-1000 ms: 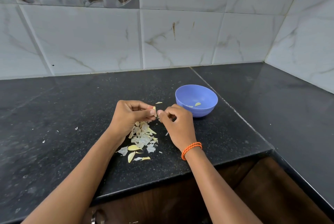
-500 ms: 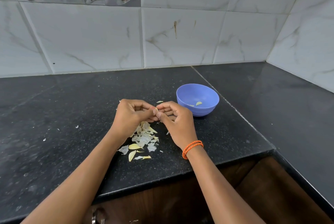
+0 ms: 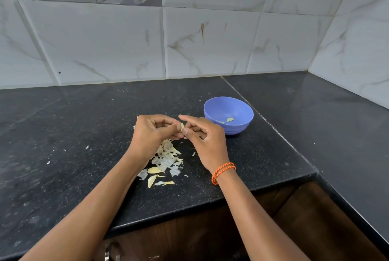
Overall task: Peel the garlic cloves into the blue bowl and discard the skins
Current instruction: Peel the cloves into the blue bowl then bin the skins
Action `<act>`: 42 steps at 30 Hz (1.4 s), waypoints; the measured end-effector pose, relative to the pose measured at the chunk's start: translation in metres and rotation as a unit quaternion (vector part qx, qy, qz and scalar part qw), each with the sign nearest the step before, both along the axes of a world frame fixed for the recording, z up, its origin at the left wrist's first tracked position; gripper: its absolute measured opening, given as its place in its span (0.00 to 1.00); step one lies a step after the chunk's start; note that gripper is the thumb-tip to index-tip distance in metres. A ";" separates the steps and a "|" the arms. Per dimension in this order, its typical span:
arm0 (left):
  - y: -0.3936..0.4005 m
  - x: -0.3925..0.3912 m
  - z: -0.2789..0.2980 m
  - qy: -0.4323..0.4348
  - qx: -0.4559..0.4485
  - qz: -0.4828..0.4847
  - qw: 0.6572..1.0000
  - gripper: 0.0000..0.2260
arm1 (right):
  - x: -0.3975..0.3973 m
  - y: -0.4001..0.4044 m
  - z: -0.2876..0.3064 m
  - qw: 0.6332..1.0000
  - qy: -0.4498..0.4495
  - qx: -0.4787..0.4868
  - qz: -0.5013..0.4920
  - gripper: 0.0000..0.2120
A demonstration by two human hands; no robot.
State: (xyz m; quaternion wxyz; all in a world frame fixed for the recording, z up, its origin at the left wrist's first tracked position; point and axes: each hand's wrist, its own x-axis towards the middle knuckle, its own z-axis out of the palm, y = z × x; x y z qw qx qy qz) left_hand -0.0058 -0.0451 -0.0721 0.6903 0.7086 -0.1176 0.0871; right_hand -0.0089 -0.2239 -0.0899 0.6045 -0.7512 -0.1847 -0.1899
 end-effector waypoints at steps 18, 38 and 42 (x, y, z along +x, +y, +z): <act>0.004 0.005 -0.003 -0.016 0.050 -0.024 0.998 0.14 | -0.002 -0.001 0.000 0.996 0.036 0.073 -0.019 0.07; 0.002 0.003 0.001 -0.048 0.072 -0.004 0.996 0.04 | -0.002 -0.001 0.003 0.993 0.055 0.099 0.027 0.11; 0.004 0.002 0.003 -0.019 0.025 -0.026 0.999 0.04 | -0.001 -0.004 0.001 0.990 0.071 0.116 0.030 0.06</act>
